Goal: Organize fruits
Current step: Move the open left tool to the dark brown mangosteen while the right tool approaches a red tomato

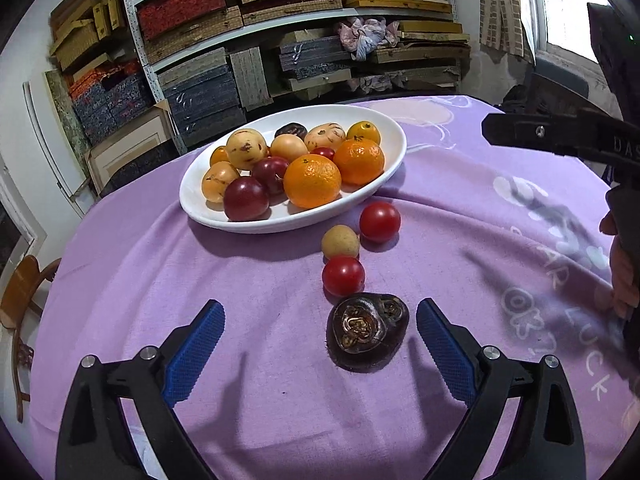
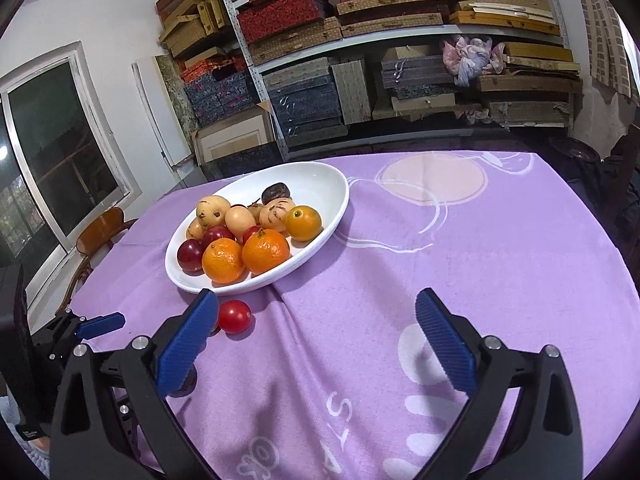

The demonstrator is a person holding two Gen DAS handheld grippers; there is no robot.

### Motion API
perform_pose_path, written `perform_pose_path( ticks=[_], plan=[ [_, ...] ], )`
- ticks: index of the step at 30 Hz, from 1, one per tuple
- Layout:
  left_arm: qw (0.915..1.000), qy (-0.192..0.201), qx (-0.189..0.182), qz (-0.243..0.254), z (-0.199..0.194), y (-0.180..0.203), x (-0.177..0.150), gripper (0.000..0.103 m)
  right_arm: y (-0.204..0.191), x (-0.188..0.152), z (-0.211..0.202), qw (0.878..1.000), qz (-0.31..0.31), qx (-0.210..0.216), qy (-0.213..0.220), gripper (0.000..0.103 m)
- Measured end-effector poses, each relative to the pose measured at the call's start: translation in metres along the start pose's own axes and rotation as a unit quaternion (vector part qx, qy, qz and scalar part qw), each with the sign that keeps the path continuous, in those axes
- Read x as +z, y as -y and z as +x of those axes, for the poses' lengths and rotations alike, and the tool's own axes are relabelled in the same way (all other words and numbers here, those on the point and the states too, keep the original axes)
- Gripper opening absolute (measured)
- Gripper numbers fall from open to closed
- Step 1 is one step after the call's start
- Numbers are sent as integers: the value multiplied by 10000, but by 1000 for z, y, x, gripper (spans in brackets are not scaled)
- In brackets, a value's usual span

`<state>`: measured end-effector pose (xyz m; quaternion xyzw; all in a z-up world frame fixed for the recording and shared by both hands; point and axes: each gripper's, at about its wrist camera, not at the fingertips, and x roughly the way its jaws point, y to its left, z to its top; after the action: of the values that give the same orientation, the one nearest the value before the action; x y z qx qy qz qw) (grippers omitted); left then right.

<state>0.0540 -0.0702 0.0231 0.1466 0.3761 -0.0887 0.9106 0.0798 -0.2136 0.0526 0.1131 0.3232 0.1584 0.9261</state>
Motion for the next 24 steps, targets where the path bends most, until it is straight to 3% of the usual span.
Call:
perform_pose_path(
  ticks=[2, 6, 10, 14, 18, 24],
  plan=[
    [9999, -68, 87, -1, 5, -2, -2, 99, -1, 0, -1, 10000, -18, 11, -7, 97],
    [9996, -149, -113, -189, 10, -16, -6, 100, -2, 1, 0, 10000, -7, 7, -32, 98],
    [9996, -186, 149, -167, 13, -26, -11, 100, -2, 1, 0, 10000, 5, 18, -35, 98],
    [9991, -356, -64, -213, 20, -24, -11, 100, -1, 1, 1, 10000, 0, 16, -47, 98],
    [9993, -331, 138, 87, 24, -10, -8, 100, -1, 1, 1, 10000, 13, 16, -56, 98],
    [9987, -352, 252, -253, 26, -28, -10, 100, 0, 2, 0, 10000, 37, 44, -26, 98]
  ],
)
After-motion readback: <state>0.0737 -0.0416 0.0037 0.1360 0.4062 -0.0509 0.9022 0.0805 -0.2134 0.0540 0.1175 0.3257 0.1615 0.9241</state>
